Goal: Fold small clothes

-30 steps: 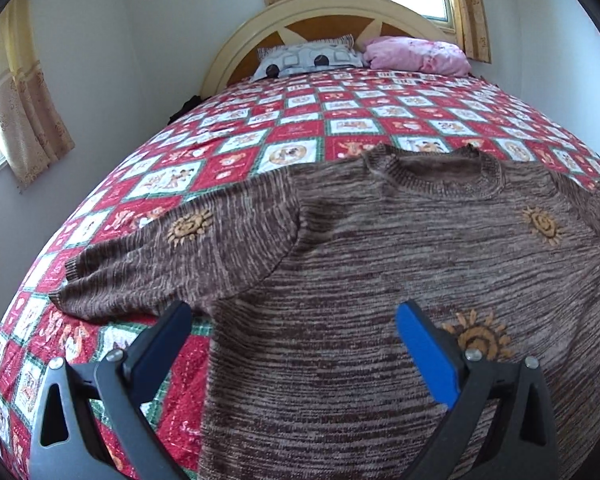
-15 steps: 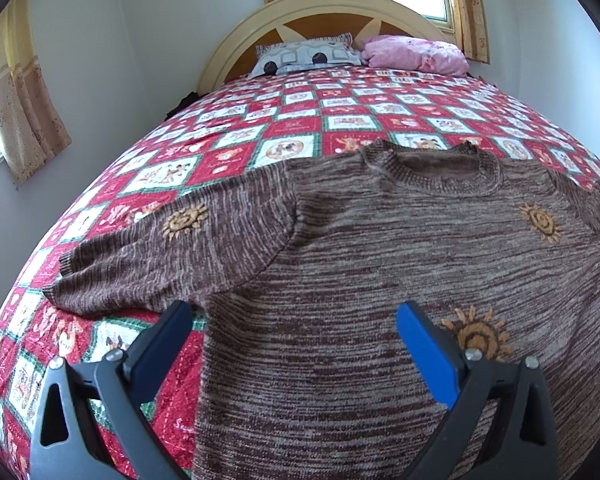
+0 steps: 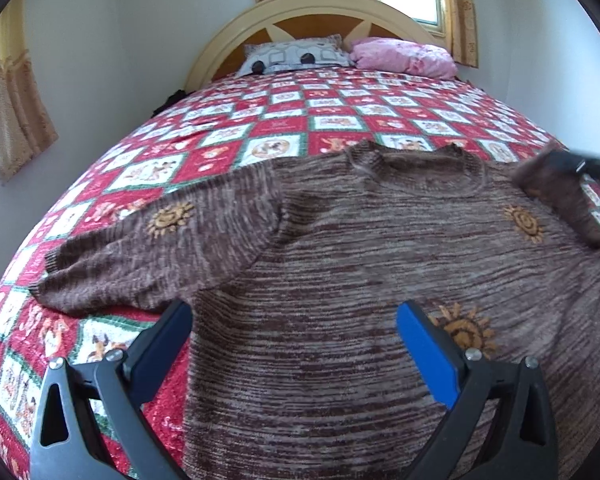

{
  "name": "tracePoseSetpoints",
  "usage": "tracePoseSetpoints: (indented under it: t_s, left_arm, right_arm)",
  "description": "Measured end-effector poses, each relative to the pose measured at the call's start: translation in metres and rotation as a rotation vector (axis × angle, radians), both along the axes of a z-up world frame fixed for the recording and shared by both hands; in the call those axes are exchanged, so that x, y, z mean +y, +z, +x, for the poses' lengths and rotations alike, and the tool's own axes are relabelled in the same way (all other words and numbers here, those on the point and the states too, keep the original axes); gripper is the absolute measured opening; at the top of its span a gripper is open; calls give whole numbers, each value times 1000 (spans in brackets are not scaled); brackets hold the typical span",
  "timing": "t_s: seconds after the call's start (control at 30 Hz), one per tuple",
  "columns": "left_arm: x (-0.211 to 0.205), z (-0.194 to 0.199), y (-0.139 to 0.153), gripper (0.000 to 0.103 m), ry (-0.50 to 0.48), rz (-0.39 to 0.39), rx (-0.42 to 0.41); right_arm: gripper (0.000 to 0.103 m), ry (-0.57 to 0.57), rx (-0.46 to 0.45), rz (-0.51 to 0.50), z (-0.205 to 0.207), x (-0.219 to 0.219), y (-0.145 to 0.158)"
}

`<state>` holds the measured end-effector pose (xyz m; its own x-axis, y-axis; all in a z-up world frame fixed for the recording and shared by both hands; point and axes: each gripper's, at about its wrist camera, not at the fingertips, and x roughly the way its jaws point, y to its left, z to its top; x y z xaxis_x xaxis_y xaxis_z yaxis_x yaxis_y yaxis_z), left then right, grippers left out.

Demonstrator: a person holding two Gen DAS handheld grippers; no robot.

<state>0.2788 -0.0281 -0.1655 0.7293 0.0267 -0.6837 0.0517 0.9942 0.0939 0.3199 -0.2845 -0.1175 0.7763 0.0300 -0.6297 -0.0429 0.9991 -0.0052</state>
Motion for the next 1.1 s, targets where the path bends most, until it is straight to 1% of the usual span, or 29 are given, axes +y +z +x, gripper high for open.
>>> tracePoseSetpoints:
  t_s: [0.07, 0.1, 0.17, 0.2, 0.23, 0.27, 0.3, 0.4, 0.5, 0.57, 0.63, 0.67, 0.73, 0.8, 0.87, 0.97, 1.03, 1.07, 1.1]
  left_arm:
    - [-3, 1, 1, 103, -32, -3, 14]
    - [-4, 1, 3, 103, -38, 2, 14]
    - [-6, -2, 7, 103, -60, -3, 7]
    - [-7, -4, 11, 103, -72, -12, 3]
    - [-8, -5, 16, 103, -82, -21, -5]
    - [-9, -7, 20, 103, -93, -31, -12]
    - [-12, -8, 26, 103, -107, -42, -19]
    - [-28, -9, 41, 103, -157, -60, -39]
    - [-50, -6, 48, 103, -203, -78, -29]
    - [-66, -3, 51, 101, -226, -85, -25]
    - [-87, 3, 54, 98, -246, -87, -24]
    - [-95, 4, 54, 96, -257, -87, -25]
    - [-117, 12, 51, 87, -290, -75, -12]
    - [-138, 19, 47, 86, -310, -56, 0]
    - [-154, 23, 42, 86, -327, -39, 14]
    - [-177, 32, 39, 86, -350, -22, 23]
    - [-193, 41, 32, 85, -351, 23, 36]
    - [-197, 47, 28, 84, -344, 32, 53]
    - [-199, 53, 22, 76, -338, 28, 76]
  right_arm:
    - [3, 38, 34, 1, 1, 21, -19]
    - [4, 64, 68, 17, 3, 29, -32]
    - [8, 96, 107, 49, 5, 34, -47]
    - [21, 111, 129, 56, 4, 36, -52]
    - [45, 130, 149, 82, 1, 34, -54]
    - [53, 141, 137, 106, -6, 31, -50]
    - [56, 150, 106, 127, -16, 28, -44]
    - [56, 121, 37, 95, -47, 11, -28]
    - [56, 70, -6, 87, -72, -17, -21]
    - [56, 5, -46, 58, -88, -38, -21]
    - [56, -68, -76, 51, -100, -59, -23]
    - [56, -97, -80, 58, -102, -68, -23]
    - [56, -158, -96, 113, -107, -88, -24]
    - [56, -204, -123, 181, -112, -104, -24]
    - [56, -223, -136, 199, -115, -111, -24]
    - [56, -229, -149, 184, -115, -110, -27]
    - [57, -221, -158, 168, -117, -106, -26]
    - [57, -214, -162, 163, -118, -105, -26]
    - [57, -213, -167, 156, -119, -104, -26]
